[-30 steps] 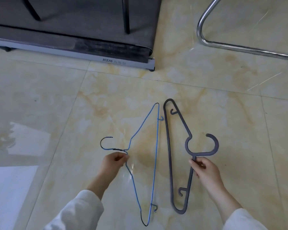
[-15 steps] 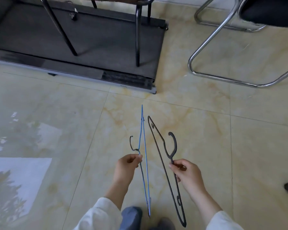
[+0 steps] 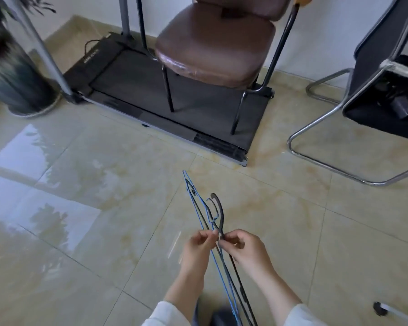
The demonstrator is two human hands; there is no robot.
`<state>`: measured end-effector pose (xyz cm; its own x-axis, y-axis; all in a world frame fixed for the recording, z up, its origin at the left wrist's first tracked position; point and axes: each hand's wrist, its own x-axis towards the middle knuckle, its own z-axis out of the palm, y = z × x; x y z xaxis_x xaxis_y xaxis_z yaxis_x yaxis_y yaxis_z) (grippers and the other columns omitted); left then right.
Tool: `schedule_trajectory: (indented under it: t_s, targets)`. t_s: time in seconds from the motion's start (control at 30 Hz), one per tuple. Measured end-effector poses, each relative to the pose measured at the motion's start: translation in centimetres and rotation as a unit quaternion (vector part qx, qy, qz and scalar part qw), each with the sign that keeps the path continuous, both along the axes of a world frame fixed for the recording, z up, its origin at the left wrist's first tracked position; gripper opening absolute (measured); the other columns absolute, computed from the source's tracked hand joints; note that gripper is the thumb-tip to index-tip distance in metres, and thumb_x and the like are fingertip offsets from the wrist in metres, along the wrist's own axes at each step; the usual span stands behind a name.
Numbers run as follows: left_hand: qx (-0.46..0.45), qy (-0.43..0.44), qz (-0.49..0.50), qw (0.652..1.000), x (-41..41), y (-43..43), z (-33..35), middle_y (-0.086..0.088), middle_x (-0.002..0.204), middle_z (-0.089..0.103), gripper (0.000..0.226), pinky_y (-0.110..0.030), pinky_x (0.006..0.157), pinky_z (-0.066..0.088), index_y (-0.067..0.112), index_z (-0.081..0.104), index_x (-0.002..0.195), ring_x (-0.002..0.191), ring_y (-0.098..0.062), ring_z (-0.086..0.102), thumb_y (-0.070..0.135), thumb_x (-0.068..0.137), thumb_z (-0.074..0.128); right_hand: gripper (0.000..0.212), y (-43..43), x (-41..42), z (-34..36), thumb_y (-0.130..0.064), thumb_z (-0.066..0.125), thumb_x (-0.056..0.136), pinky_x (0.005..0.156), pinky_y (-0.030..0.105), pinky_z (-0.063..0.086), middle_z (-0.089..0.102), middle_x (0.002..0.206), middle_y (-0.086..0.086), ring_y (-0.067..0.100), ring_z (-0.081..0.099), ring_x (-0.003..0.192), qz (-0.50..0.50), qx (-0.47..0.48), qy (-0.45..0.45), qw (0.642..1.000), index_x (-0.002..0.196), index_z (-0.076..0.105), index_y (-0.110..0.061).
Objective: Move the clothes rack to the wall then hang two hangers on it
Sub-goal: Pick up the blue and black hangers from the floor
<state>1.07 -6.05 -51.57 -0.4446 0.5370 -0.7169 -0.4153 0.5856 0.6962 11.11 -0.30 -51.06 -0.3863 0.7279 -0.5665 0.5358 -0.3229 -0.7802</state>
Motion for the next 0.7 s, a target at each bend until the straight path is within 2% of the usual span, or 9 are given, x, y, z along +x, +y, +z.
schedule_trajectory:
  t_s: [0.1, 0.23, 0.37, 0.5, 0.6, 0.7]
  targets:
    - [0.009, -0.01, 0.05, 0.999, -0.6, -1.4, 3.0, -0.002, 0.067, 0.051, 0.021, -0.022, 0.057, 0.032, 0.016, 0.054, 0.067, 0.063, -0.011, 0.047, 0.023, 0.085, 0.061, 0.022, -1.0, -0.9, 2.9, -0.017, 0.074, 0.072, 0.06, 0.012, 0.044, 0.064, 0.067, -0.01, 0.003, 0.057, 0.06, 0.052, -0.011, -0.001, 0.999, 0.067, 0.058, -0.031]
    - [0.024, -0.026, 0.097, 0.995, -1.6, -4.0, 6.7, 0.0, 0.068, 0.049, 0.017, -0.024, 0.059, 0.033, 0.017, 0.057, 0.071, 0.063, -0.012, 0.044, 0.024, 0.086, 0.06, 0.018, -2.9, -2.2, 6.3, -0.015, 0.074, 0.071, 0.052, 0.01, 0.04, 0.064, 0.067, -0.009, 0.003, 0.056, 0.056, 0.088, -0.006, 0.006, 0.996, 0.07, 0.061, -0.028]
    - [0.03, -0.039, 0.114, 0.992, -3.2, -7.1, 10.6, 0.001, 0.072, 0.055, 0.016, -0.024, 0.064, 0.036, 0.019, 0.059, 0.073, 0.069, -0.012, 0.049, 0.03, 0.085, 0.06, 0.02, -5.1, -4.0, 10.1, -0.009, 0.073, 0.072, 0.054, 0.005, 0.043, 0.064, 0.066, -0.007, 0.007, 0.058, 0.06, 0.123, 0.003, 0.018, 0.992, 0.068, 0.061, -0.025]
    - [0.032, -0.039, 0.136, 0.989, -4.7, -11.5, 15.2, 0.006, 0.073, 0.057, 0.014, -0.023, 0.068, 0.039, 0.023, 0.06, 0.074, 0.072, -0.01, 0.051, 0.034, 0.083, 0.063, 0.015, -8.1, -5.8, 14.4, -0.009, 0.073, 0.073, 0.056, 0.003, 0.044, 0.064, 0.073, -0.002, 0.011, 0.059, 0.069, 0.179, -0.008, 0.019, 0.984, 0.085, 0.065, -0.012]
    - [0.054, -0.014, 0.175, 0.983, -5.1, -15.0, 18.5, 0.005, 0.07, 0.054, 0.013, -0.021, 0.064, 0.037, 0.021, 0.057, 0.073, 0.067, -0.008, 0.048, 0.027, 0.082, 0.064, 0.029, -10.7, -7.0, 17.5, -0.008, 0.072, 0.074, 0.055, 0.0, 0.042, 0.065, 0.085, 0.008, 0.015, 0.059, 0.078, 0.221, -0.009, 0.022, 0.975, 0.101, 0.065, 0.0]
    - [0.057, 0.006, 0.228, 0.972, -5.2, -17.9, 21.1, 0.007, 0.073, 0.058, 0.01, -0.021, 0.066, 0.04, 0.021, 0.057, 0.076, 0.069, -0.007, 0.051, 0.023, 0.082, 0.065, 0.032, -13.0, -8.3, 20.0, -0.008, 0.072, 0.074, 0.056, 0.0, 0.043, 0.066, 0.089, 0.011, 0.016, 0.06, 0.081, 0.269, -0.006, 0.021, 0.963, 0.104, 0.065, 0.002]
